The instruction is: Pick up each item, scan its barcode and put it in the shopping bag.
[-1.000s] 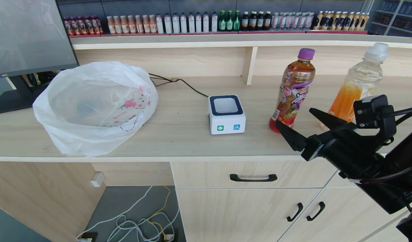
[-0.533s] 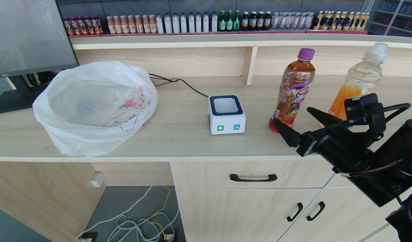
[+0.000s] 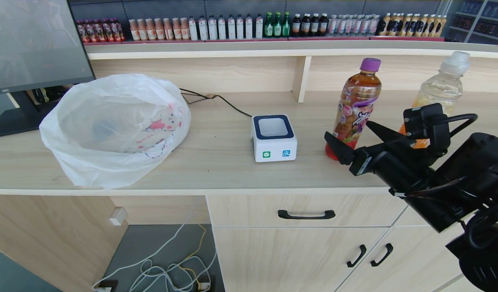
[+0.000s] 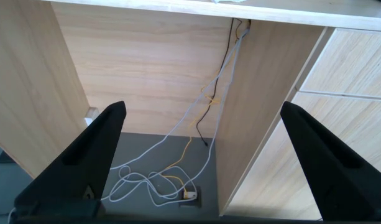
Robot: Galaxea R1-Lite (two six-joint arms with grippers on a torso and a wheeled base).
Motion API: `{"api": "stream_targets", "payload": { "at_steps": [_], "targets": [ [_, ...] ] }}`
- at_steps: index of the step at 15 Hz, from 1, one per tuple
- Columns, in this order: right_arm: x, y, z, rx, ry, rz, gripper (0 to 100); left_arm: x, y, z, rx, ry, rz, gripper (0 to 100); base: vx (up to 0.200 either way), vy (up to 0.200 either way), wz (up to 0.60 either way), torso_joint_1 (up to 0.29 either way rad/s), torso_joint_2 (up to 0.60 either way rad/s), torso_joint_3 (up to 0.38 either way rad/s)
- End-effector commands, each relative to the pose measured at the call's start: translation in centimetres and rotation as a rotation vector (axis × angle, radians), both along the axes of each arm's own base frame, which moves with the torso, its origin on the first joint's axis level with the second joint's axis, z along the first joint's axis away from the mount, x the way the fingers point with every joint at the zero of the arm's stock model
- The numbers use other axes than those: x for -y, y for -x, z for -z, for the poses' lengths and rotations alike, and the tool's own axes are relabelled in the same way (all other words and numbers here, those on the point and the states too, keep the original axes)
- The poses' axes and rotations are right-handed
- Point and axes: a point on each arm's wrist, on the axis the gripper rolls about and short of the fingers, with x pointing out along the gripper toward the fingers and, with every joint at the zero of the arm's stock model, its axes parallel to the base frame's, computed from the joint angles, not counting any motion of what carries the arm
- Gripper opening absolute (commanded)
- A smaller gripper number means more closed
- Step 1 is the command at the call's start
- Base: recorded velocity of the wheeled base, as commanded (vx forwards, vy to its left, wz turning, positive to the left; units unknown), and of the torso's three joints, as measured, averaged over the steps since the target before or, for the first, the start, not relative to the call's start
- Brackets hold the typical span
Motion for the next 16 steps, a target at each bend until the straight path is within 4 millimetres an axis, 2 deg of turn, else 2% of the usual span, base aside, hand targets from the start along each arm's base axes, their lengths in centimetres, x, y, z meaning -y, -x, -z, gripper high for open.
{"api": "stream_targets", "payload": {
  "at_steps": [1,7,13,16],
  "targets": [
    [0.2,-0.9,0.0,0.007,0.008,0.031,100,0.0,0.0,0.0,0.0,0.0,0.0,100,0.0,0.0,0.0,0.0,0.0,0.0],
    [1.0,-1.8,-0.4,0.02,0.011,0.083,100,0.0,0.0,0.0,0.0,0.0,0.0,100,0.0,0.0,0.0,0.0,0.0,0.0],
    [0.8,-4.2,-0.2,0.032,0.007,0.104,100,0.0,0.0,0.0,0.0,0.0,0.0,100,0.0,0.0,0.0,0.0,0.0,0.0],
    [1.7,-5.2,0.0,0.032,0.008,0.132,100,0.0,0.0,0.0,0.0,0.0,0.0,100,0.0,0.0,0.0,0.0,0.0,0.0]
  ]
}}
